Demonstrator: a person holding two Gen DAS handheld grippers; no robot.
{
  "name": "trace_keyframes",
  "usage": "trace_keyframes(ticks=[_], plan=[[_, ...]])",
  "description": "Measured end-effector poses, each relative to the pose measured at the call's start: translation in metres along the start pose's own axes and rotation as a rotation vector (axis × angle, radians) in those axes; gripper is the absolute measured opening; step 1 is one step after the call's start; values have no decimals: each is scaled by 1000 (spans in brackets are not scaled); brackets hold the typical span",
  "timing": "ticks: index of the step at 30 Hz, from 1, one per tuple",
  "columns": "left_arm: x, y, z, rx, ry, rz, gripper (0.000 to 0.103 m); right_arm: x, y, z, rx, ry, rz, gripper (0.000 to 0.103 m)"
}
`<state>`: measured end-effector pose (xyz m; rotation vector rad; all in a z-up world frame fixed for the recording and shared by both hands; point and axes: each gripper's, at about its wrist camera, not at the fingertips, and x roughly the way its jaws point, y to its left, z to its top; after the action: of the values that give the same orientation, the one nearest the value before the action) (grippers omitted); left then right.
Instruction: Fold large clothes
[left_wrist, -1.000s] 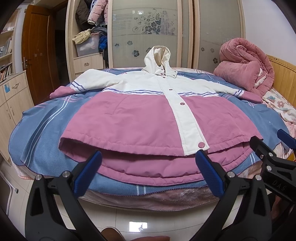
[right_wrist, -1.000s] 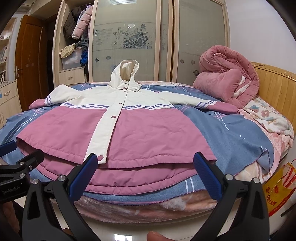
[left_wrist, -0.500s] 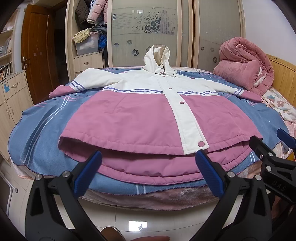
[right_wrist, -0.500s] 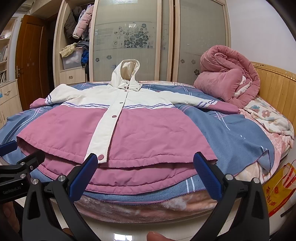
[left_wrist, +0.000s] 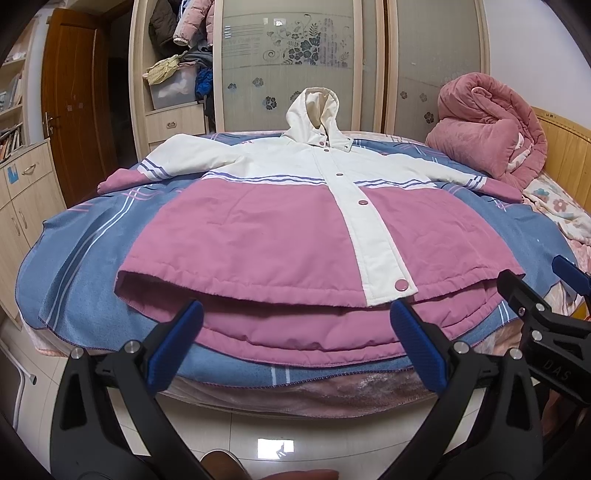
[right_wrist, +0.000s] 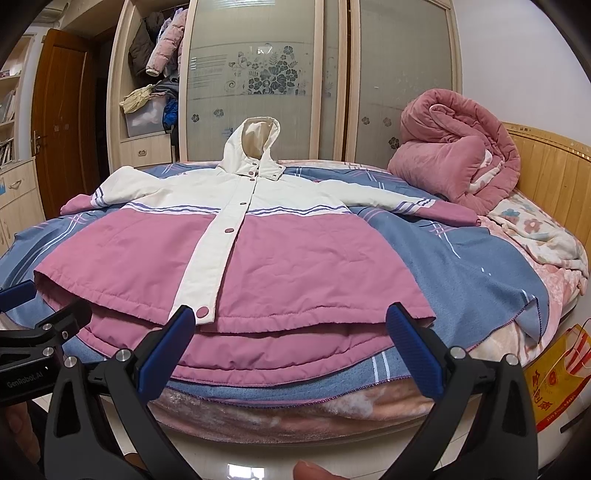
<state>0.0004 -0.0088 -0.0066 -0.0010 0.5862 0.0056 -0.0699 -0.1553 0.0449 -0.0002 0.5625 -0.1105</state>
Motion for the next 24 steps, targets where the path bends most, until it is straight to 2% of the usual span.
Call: trace_keyframes(ticks=[24], plan=[[5,0,-1,-4,16,-5,101,5,1,-1,11,19,14,102]])
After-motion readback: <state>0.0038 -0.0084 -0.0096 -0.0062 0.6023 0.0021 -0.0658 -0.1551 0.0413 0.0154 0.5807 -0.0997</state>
